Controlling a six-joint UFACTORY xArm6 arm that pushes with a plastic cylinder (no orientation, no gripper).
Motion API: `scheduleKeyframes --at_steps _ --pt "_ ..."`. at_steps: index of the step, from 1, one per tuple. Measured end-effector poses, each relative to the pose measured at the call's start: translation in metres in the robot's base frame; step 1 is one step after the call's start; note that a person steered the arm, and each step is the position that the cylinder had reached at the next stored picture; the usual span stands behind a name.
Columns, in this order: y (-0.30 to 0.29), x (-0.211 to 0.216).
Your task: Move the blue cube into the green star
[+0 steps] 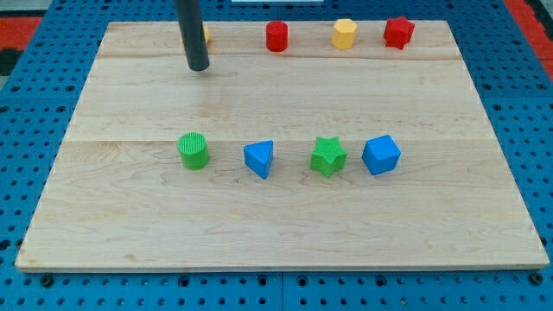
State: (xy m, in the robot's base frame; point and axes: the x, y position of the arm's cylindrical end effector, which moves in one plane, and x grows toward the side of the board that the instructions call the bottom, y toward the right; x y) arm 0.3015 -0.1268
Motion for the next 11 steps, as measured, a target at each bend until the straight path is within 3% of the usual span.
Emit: scheduleKeyframes --at_steps 2,4,5,6,7,8,9,10,11 --pt "0.109 0.004" --pt "0.266 0.042" --pt "0.280 0.107" --pt "0.255 0.169" --pt "0.254 0.176" --pt "0.299 0.196" --pt "0.259 0.238" --pt "0.188 0.232" --pt "0.234 0.213"
